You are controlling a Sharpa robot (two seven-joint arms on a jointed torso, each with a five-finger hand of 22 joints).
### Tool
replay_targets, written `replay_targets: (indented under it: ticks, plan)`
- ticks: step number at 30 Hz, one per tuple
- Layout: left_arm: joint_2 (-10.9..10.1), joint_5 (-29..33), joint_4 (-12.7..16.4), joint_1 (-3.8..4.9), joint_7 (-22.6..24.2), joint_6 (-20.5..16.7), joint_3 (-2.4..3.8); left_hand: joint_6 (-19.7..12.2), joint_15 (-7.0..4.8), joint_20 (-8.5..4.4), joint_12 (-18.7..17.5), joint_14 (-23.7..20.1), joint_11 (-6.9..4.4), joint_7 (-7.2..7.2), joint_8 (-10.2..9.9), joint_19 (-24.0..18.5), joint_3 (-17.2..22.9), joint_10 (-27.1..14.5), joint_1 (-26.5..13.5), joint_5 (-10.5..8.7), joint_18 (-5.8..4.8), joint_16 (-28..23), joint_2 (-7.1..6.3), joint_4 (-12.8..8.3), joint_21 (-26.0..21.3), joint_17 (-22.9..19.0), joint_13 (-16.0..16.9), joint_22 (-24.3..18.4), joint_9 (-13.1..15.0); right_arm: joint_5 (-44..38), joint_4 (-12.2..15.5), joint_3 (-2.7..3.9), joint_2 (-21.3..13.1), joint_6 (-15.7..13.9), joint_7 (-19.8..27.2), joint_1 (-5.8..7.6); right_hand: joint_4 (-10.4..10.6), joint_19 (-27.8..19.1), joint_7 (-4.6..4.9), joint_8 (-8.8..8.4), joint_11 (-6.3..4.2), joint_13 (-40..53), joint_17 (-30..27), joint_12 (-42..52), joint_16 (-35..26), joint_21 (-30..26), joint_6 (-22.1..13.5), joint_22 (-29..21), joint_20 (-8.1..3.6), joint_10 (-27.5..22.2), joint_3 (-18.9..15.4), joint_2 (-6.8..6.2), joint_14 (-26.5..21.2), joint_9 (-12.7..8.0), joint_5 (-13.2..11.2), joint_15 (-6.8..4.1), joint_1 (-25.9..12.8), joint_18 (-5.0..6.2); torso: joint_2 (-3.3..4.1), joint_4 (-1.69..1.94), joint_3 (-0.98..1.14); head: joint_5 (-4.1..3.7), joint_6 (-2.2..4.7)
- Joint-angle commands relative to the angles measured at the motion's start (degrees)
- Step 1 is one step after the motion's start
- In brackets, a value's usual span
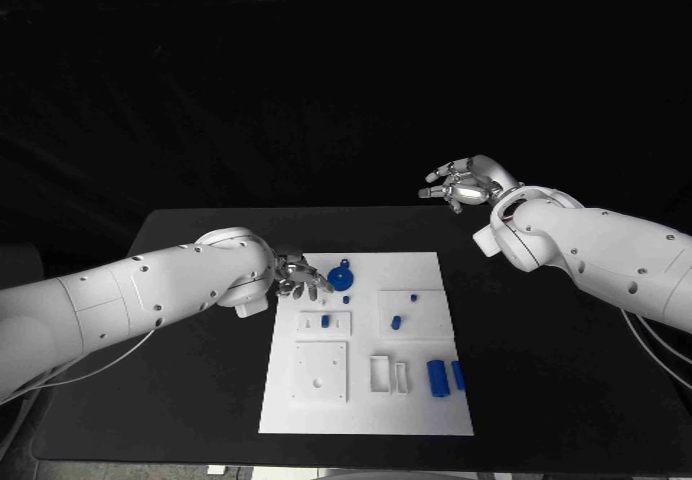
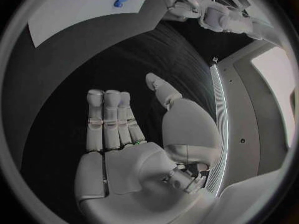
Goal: Assemble the parts on the task board
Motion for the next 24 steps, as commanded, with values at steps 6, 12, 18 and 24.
replay_targets:
  ticks: [6,12,18,24]
  plan:
    - [2.7,3.0,-8.1,3.33,-0.6,3.2,0.13,-8.3,2.0,-5.68,-1.8,-1.7,2.39,2.39,-4.7,-1.5,0.9,-1.8,0.4,-0.04,0.63,-1.5,-1.56,1.5,-1.5,-0.8,-1.1,-0.8,-1.9,0.0,-0.1,0.03,0.2,0.6,0.5,-0.03,-0.3,0.1,0.43,0.15,-0.15,-0.1,-0.1,0.3,0.2,-0.3,0.1,0.1,0.35,-0.3,-0.2,0.41,-0.4,-0.1,0.2,0.18,-0.3,4.03,0.12,-0.05,-0.02,0.32,0.72]
    - [6.3,0.9,-15.4,3.36,-0.7,5.4,0.19,-9.8,2.46,-5.43,-2.0,-2.0,2.88,2.92,-5.4,-1.8,0.9,-2.1,0.5,-0.03,0.46,-1.6,-1.43,2.1,-1.7,-1.0,-1.3,-1.0,-2.1,0.0,-0.1,0.03,0.5,0.7,0.5,-0.03,-0.3,0.1,0.43,0.13,-0.14,-0.2,-0.1,0.3,0.2,-0.3,0.0,0.1,0.34,-0.4,-0.2,0.41,-0.4,-0.1,0.2,0.18,-0.4,4.03,0.29,-0.24,-0.11,0.42,1.03]
    - [9.9,-0.5,-21.3,3.32,-0.6,8.3,0.16,-10.3,2.63,-5.31,-2.1,-2.2,3.06,3.08,-5.6,-1.9,0.7,-2.2,0.0,-0.05,0.4,-1.6,-1.58,2.7,-1.8,-1.1,-1.3,-1.0,-2.2,0.0,0.0,0.03,0.6,0.7,0.5,-0.03,-0.3,0.1,0.43,0.12,-0.14,-0.2,-0.1,0.3,0.2,-0.4,0.0,0.1,0.34,-0.4,-0.2,0.42,-0.4,-0.1,0.2,0.18,-0.4,4.03,0.6,-0.48,-0.28,0.72,1.22]
    - [12.8,-1.5,-25.8,2.23,0.0,10.2,0.06,-12.3,3.12,-5.0,-2.2,-2.7,3.57,3.64,-6.6,-2.5,0.6,-2.7,-0.5,-0.03,0.43,-1.7,-2.12,3.8,-2.0,-1.2,-1.4,-1.0,-2.5,0.0,0.3,0.03,0.6,0.7,0.5,-0.02,-0.3,0.1,0.44,0.11,-0.14,-0.2,-0.1,0.4,0.2,-0.4,0.0,0.1,0.34,-0.4,-0.2,0.43,-0.4,-0.1,0.2,0.19,-0.4,4.03,0.97,-0.78,-0.47,0.9,1.41]
